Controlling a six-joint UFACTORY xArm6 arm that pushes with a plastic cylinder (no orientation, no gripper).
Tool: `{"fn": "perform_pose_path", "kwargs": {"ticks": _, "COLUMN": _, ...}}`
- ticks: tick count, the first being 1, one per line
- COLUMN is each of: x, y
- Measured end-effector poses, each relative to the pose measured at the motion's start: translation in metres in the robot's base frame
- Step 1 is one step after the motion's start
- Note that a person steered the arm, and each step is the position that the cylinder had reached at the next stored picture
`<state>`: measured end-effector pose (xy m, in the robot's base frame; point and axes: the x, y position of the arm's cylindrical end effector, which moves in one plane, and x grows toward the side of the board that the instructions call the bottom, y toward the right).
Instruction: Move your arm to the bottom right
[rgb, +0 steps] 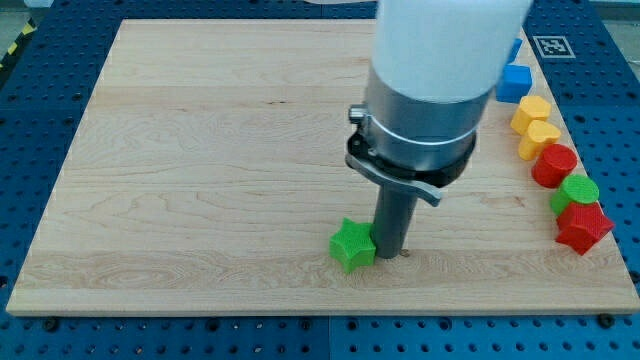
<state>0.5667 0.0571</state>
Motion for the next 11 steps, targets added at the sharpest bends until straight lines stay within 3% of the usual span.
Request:
{"fn": "perform_pose_path", "kwargs": {"ticks": 3, "x": 0.012, "y": 0.022}}
{"fn": "perform_pose_path", "kwargs": {"ticks": 6, "x": 0.047, "y": 0.094}}
{"fn": "perform_pose_path", "kwargs": {"ticks": 8, "x": 0.047, "y": 0.096}}
{"fn": "perform_pose_path", "kwargs": {"ticks": 11, "x": 0.051, "y": 0.165}}
